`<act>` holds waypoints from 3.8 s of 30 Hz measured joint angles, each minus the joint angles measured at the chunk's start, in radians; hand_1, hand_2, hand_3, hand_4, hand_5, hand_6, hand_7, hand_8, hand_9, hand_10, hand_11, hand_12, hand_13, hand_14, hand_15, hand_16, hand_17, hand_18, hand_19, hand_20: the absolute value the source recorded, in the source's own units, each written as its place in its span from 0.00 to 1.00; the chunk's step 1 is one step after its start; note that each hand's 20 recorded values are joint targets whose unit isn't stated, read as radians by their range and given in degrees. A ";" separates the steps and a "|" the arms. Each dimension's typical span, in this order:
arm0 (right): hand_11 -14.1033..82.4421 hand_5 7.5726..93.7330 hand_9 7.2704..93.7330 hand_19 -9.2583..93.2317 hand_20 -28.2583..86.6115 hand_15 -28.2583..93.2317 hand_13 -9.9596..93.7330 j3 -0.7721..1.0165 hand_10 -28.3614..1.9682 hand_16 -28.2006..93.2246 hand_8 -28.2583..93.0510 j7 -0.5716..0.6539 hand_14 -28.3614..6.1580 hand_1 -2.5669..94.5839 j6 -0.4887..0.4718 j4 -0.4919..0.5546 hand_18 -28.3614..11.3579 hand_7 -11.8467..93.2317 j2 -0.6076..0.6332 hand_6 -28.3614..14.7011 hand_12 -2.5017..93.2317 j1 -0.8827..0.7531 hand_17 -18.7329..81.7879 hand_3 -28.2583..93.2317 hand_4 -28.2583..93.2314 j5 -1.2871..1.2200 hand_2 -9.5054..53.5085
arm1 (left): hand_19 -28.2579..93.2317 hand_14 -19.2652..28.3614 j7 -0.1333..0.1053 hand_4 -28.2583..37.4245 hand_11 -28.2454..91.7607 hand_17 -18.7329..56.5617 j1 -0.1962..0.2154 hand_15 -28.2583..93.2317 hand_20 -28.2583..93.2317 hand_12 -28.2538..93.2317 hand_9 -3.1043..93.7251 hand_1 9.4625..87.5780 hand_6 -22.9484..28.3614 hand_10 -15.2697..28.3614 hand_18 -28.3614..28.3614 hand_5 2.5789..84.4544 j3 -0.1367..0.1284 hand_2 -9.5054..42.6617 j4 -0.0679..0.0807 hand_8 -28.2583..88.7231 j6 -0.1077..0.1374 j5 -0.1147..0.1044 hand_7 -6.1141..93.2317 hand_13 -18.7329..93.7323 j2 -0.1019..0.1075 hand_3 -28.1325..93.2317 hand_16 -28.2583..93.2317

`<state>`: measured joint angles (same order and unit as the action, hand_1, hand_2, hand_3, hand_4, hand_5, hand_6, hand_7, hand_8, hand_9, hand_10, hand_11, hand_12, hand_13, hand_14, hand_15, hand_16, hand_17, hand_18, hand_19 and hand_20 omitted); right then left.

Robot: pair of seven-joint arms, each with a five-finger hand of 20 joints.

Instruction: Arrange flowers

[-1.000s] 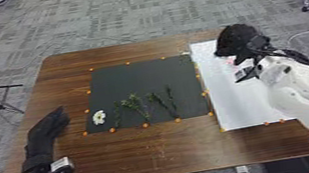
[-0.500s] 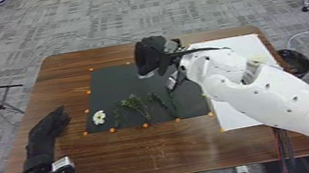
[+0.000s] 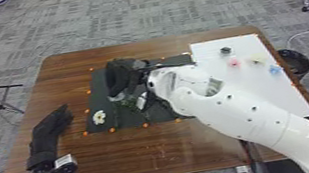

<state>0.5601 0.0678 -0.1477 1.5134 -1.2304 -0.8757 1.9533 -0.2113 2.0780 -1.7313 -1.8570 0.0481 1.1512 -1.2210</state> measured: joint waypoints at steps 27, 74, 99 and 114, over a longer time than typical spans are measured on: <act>0.21 0.79 0.80 0.95 0.71 0.73 0.91 -0.051 0.73 0.51 0.24 0.050 0.72 0.66 0.212 -0.192 0.22 0.27 -0.103 0.76 0.14 -0.052 0.64 0.59 0.11 0.214 0.11 | 0.36 0.80 -0.002 0.00 0.38 0.27 -0.034 0.41 0.37 0.33 0.47 0.07 0.57 0.69 0.76 0.52 0.021 0.38 0.018 0.20 -0.016 0.000 0.12 0.47 0.006 0.80 0.25; 0.18 0.38 0.36 0.89 0.71 0.75 0.80 0.022 0.50 0.45 0.15 0.100 0.55 0.40 -0.059 -0.089 0.14 0.24 -0.109 0.70 0.11 0.030 0.55 0.81 0.09 -0.006 0.05 | 0.37 0.80 0.001 0.00 0.40 0.26 -0.040 0.43 0.37 0.33 0.47 0.07 0.54 0.69 0.76 0.51 0.027 0.38 0.019 0.21 -0.018 0.000 0.13 0.47 0.007 0.78 0.24; 0.31 0.57 0.61 0.79 0.74 0.68 0.76 0.477 0.49 0.48 0.17 0.103 0.50 0.41 0.364 0.203 0.14 0.28 0.495 0.65 0.23 -0.262 0.50 0.76 0.09 0.257 0.00 | 0.35 0.78 -0.001 0.00 0.38 0.27 0.007 0.39 0.37 0.33 0.47 0.08 0.52 0.65 0.75 0.50 0.010 0.35 -0.011 0.19 -0.018 0.001 0.16 0.48 -0.012 0.80 0.26; 0.30 0.56 0.59 0.80 0.75 0.68 0.76 0.827 0.49 0.48 0.17 0.217 0.50 0.41 0.309 0.240 0.14 0.28 0.510 0.65 0.23 -0.666 0.50 0.76 0.10 0.330 0.00 | 0.35 0.78 0.000 0.00 0.37 0.27 0.013 0.38 0.37 0.34 0.47 0.08 0.52 0.65 0.75 0.50 0.007 0.35 -0.017 0.19 -0.018 0.002 0.16 0.48 -0.013 0.81 0.26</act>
<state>1.3870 0.2848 0.1618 1.7539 -0.7208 -1.5414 2.2832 -0.2116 2.0910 -1.7245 -1.8737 0.0300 1.1527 -1.2340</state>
